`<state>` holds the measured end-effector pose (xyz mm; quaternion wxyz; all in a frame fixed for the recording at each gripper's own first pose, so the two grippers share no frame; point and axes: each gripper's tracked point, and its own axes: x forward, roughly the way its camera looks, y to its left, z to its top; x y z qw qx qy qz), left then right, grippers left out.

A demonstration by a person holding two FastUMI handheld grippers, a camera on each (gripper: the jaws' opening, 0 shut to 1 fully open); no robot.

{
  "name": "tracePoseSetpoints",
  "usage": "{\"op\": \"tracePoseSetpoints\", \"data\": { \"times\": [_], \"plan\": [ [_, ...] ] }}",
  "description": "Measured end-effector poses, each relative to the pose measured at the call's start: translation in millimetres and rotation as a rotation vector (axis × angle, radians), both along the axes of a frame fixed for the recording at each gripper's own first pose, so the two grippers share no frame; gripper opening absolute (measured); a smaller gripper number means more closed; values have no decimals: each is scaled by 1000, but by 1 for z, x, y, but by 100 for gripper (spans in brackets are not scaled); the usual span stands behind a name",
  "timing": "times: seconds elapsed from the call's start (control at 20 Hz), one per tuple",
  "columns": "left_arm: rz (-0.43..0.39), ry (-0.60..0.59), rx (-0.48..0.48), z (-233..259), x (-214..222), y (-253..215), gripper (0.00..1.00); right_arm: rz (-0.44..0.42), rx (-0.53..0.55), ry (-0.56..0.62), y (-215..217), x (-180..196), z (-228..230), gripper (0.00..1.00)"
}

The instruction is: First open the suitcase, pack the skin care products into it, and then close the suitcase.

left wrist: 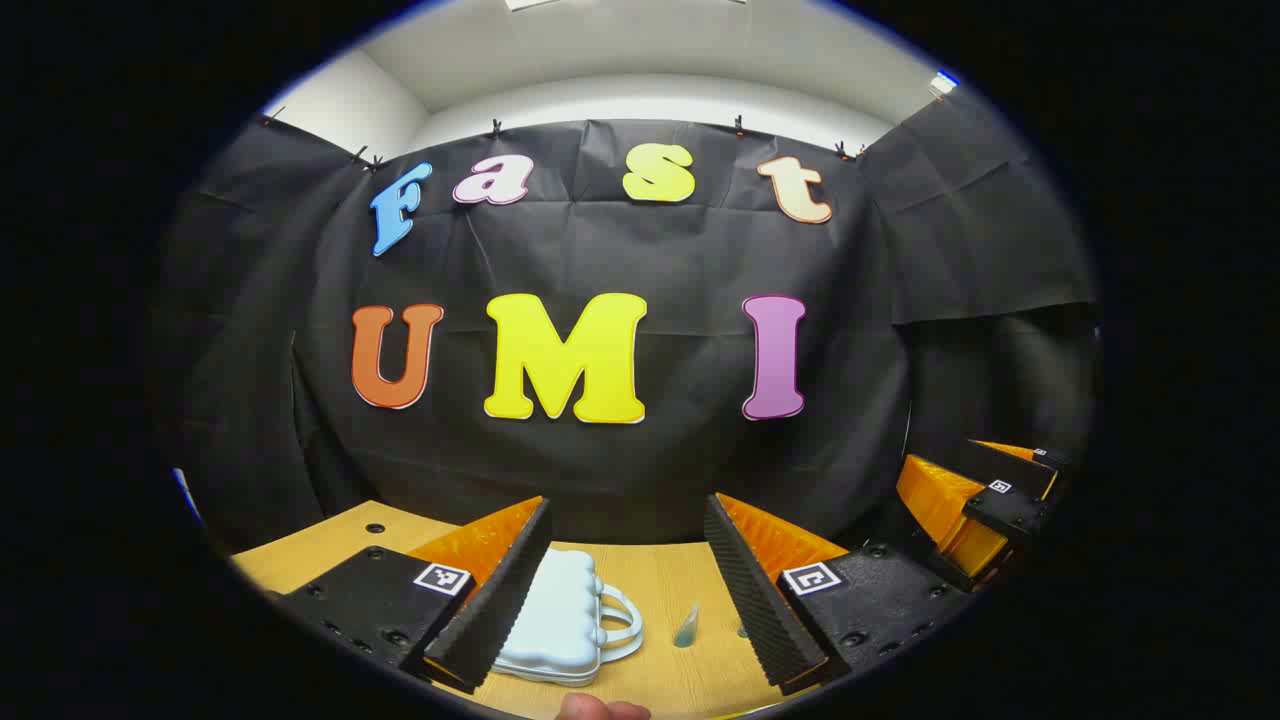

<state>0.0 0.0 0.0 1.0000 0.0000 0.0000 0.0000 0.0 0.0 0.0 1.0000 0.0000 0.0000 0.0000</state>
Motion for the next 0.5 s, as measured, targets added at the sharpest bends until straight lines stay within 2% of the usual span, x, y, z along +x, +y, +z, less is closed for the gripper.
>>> {"op": "tracePoseSetpoints", "data": {
  "times": [0.5],
  "plan": [
    [4,7,5,-5,17,0,97,18,-12,27,3,25,-10,81]
  ]
}}
